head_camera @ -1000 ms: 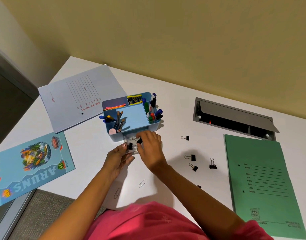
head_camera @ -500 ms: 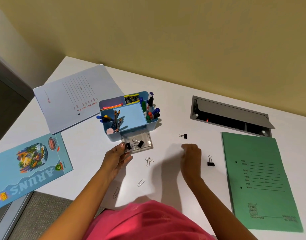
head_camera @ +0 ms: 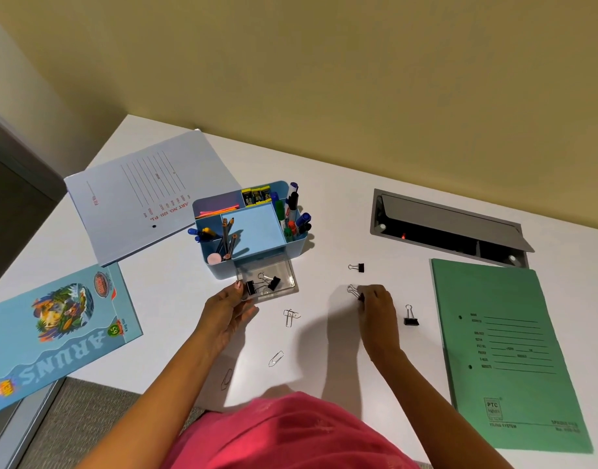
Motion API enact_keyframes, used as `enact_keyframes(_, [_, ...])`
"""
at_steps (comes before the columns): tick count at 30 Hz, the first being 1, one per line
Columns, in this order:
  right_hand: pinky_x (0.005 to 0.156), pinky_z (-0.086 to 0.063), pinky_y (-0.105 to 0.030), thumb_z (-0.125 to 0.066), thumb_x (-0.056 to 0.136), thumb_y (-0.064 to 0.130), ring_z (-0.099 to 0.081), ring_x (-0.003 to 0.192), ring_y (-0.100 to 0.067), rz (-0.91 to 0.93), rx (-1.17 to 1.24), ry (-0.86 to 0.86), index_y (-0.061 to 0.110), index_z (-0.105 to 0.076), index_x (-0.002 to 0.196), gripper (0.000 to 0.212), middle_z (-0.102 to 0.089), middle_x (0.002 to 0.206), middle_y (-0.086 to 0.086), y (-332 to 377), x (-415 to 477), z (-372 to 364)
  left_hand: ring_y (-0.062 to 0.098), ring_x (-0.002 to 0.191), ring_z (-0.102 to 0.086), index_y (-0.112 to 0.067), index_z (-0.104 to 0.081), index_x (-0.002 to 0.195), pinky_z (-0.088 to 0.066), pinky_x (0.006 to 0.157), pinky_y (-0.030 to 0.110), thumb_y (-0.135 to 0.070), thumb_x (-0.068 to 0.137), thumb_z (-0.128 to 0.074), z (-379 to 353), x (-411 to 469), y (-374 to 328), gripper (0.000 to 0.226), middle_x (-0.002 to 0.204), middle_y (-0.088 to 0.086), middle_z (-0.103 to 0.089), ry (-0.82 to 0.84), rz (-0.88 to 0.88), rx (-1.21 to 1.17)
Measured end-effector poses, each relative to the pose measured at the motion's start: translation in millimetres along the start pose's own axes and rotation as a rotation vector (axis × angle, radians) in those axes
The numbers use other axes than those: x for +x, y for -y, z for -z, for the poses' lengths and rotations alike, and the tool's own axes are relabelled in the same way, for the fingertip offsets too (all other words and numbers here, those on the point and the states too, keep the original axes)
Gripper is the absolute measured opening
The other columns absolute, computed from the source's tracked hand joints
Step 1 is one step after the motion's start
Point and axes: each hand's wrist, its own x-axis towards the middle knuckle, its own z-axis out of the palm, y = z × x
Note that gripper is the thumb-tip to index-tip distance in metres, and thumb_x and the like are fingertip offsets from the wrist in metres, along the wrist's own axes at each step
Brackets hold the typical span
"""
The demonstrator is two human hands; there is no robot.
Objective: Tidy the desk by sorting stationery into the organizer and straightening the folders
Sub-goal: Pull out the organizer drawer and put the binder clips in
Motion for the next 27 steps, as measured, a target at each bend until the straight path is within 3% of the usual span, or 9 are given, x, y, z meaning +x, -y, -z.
enact_keyframes(5, [0.082,-0.054,-0.034,-0.062,0.081,-0.013,-0.063,0.093,-0.031,0.449,0.085,-0.191,-0.007,-0.066,0.107,0.026,-0.067,0.101,-0.019,63.0,3.4,7.5,0.033,0.11,-0.059,0.0,-0.059,0.114,-0.057,0.073,0.036,-0.017,0.097,-0.049,-0.1,1.3,0.8,0.026,0.112,0.018,-0.063,0.002,-0.007,-0.016])
enact_keyframes(8, [0.091,-0.052,-0.032,-0.054,0.091,-0.002,-0.06,0.105,-0.029,0.634,0.097,-0.109,-0.006,-0.061,0.117,0.027,-0.064,0.113,-0.02,93.8,3.1,1.6,0.032,0.11,-0.059,-0.002,-0.06,0.109,-0.057,0.074,0.034,-0.018,0.097,-0.05,-0.6,1.6,1.6,0.023,0.113,0.018,-0.063,0.003,-0.007,-0.016])
enact_keyframes(10, [0.096,-0.048,-0.033,-0.054,0.089,-0.005,-0.055,0.113,-0.029,0.587,0.132,0.037,-0.001,-0.057,0.125,0.036,-0.059,0.122,-0.018,110.6,6.5,-5.1,0.031,0.107,-0.06,-0.003,-0.06,0.107,-0.057,0.074,0.034,-0.02,0.096,-0.05,-1.4,1.6,2.0,0.022,0.113,0.019,-0.063,0.001,-0.011,-0.003])
enact_keyframes(15, [0.1,-0.045,-0.034,-0.058,0.087,-0.003,-0.047,0.121,-0.027,0.547,-0.089,0.207,0.008,-0.048,0.133,0.048,-0.05,0.135,-0.013,126.0,12.0,-26.5,0.029,0.103,-0.062,-0.005,-0.061,0.105,-0.053,0.087,0.039,-0.021,0.096,-0.051,-1.5,1.8,2.5,0.021,0.114,0.02,-0.064,-0.001,-0.013,0.006])
enact_keyframes(18, [0.097,-0.047,-0.034,-0.061,0.086,-0.001,-0.05,0.117,-0.028,0.524,-0.059,0.187,0.008,-0.051,0.129,0.045,-0.053,0.131,-0.013,121.5,10.9,-26.2,0.032,0.11,-0.06,-0.004,-0.061,0.108,-0.051,0.09,0.041,-0.021,0.096,-0.051,-1.8,0.9,2.3,0.023,0.115,0.02,-0.064,0.0,-0.009,0.003])
enact_keyframes(20, [0.093,-0.05,-0.036,-0.059,0.086,-0.003,-0.054,0.11,-0.029,0.524,0.026,0.126,0.004,-0.057,0.122,0.037,-0.057,0.122,-0.016,113.7,8.5,-17.7,0.032,0.11,-0.06,-0.003,-0.06,0.11,-0.055,0.084,0.038,-0.02,0.096,-0.051,-1.8,-0.6,1.8,0.024,0.116,0.02,-0.063,0.008,-0.01,-0.002])
enact_keyframes(24, [0.088,-0.043,-0.017,-0.052,0.086,-0.01,-0.057,0.098,-0.024,0.352,0.21,-0.042,0.0,-0.064,0.108,0.027,-0.062,0.105,-0.015,76.5,-3.1,2.0,0.032,0.114,-0.058,-0.002,-0.058,0.112,-0.056,0.074,0.035,-0.018,0.097,-0.05,-0.8,-1.0,0.6,0.024,0.119,0.02,-0.061,0.018,0.008,-0.03])
enact_keyframes(27, [0.081,-0.048,-0.03,-0.052,0.086,-0.008,-0.054,0.103,-0.026,0.133,0.003,0.012,0.007,-0.063,0.111,0.031,-0.061,0.108,-0.011,38.9,-13.8,6.2,0.032,0.112,-0.058,-0.003,-0.058,0.112,-0.056,0.073,0.034,-0.018,0.097,-0.049,-0.8,-1.0,0.1,0.024,0.118,0.02,-0.061,0.018,0.011,-0.022])
